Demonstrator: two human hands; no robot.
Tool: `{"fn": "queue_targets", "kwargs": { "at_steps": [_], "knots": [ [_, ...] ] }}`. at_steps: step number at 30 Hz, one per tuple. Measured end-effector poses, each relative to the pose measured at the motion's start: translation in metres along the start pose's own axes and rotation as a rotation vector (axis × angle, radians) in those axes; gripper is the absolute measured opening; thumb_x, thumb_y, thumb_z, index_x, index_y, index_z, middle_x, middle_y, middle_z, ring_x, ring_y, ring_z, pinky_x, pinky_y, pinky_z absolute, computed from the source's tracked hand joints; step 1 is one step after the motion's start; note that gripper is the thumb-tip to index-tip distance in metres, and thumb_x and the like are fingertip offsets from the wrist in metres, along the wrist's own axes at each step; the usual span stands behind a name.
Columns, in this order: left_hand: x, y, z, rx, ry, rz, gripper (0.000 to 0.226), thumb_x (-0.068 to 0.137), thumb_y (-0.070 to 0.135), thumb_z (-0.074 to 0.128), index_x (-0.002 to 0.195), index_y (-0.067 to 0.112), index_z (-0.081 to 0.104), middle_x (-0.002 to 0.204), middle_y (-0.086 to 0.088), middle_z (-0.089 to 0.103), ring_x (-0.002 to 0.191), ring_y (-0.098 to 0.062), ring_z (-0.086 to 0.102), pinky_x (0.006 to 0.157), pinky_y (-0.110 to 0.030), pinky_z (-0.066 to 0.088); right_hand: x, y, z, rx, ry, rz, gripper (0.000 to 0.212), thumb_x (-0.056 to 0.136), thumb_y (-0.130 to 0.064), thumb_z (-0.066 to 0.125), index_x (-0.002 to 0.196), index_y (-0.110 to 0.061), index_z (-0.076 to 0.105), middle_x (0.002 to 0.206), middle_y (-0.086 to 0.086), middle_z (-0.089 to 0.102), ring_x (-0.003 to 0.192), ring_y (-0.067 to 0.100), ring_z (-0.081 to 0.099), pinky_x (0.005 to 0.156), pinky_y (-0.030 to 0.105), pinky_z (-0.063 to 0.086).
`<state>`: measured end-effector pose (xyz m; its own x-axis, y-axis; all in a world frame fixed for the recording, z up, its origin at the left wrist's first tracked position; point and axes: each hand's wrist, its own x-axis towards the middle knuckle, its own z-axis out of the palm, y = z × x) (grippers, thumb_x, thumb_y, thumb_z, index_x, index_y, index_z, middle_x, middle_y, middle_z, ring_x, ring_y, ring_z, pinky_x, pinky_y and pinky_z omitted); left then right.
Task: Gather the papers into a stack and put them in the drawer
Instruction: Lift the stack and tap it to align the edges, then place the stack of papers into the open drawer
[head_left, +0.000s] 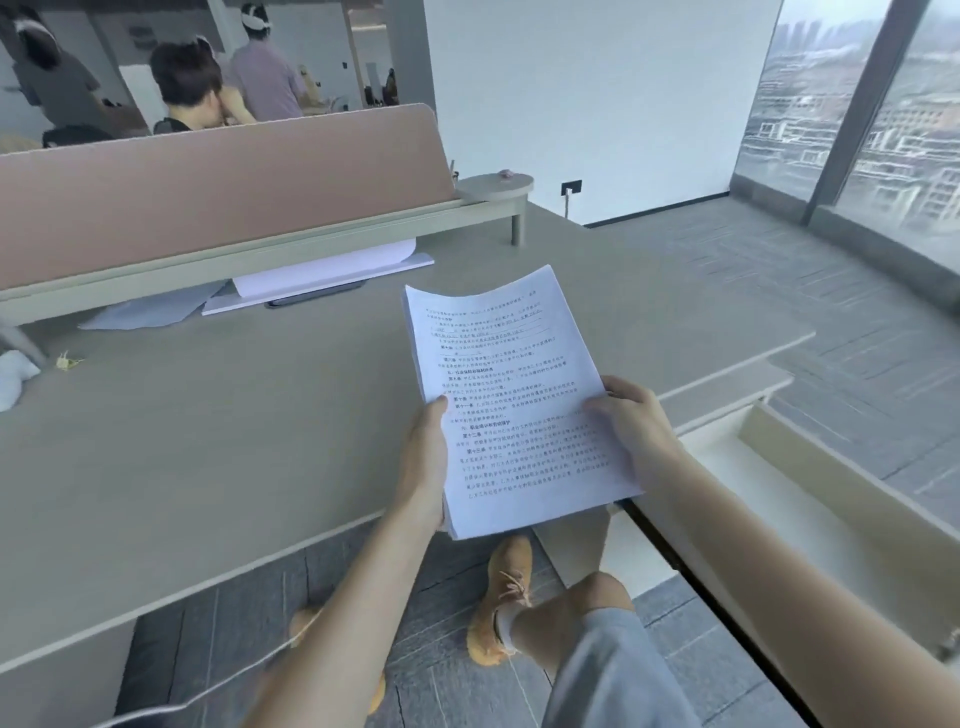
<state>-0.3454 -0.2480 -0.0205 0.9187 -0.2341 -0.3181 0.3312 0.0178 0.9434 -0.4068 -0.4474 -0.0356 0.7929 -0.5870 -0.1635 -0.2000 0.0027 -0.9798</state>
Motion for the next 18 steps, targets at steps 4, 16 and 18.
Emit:
{"fn": "queue_targets", "kwargs": {
  "at_steps": [4, 16, 18],
  "knots": [
    [-0.031, -0.027, 0.056, 0.027, -0.094, 0.089, 0.033, 0.099, 0.035, 0.041, 0.119, 0.016, 0.059, 0.11, -0.006, 0.07, 0.097, -0.021, 0.066, 0.073, -0.034, 0.049, -0.028, 0.014, -0.074, -0.014, 0.105, -0.003, 0.031, 0.088, -0.003, 0.055, 0.095, -0.025, 0.076, 0.091, -0.003, 0.075, 0.084, 0.02, 0.069, 0.081, 0.034, 0.054],
    [-0.08, -0.1, 0.191, 0.321, -0.283, 0.185, 0.011, 0.092, 0.007, 0.045, 0.084, 0.004, 0.052, 0.079, -0.005, 0.056, 0.073, -0.018, 0.05, 0.063, -0.028, 0.037, -0.049, 0.087, -0.264, -0.139, 0.246, 0.145, 0.043, 0.088, 0.007, 0.051, 0.115, -0.019, 0.073, 0.111, 0.005, 0.075, 0.102, 0.029, 0.072, 0.094, 0.048, 0.058],
    [-0.071, -0.116, 0.205, 0.427, -0.327, 0.152, 0.013, 0.086, 0.011, 0.048, 0.086, 0.003, 0.057, 0.079, -0.013, 0.065, 0.073, -0.028, 0.057, 0.066, -0.038, 0.047, -0.044, 0.099, -0.285, -0.185, 0.273, 0.175, 0.038, 0.088, 0.006, 0.053, 0.112, -0.014, 0.073, 0.104, 0.006, 0.075, 0.099, 0.028, 0.072, 0.088, 0.043, 0.059]
  ]
}}
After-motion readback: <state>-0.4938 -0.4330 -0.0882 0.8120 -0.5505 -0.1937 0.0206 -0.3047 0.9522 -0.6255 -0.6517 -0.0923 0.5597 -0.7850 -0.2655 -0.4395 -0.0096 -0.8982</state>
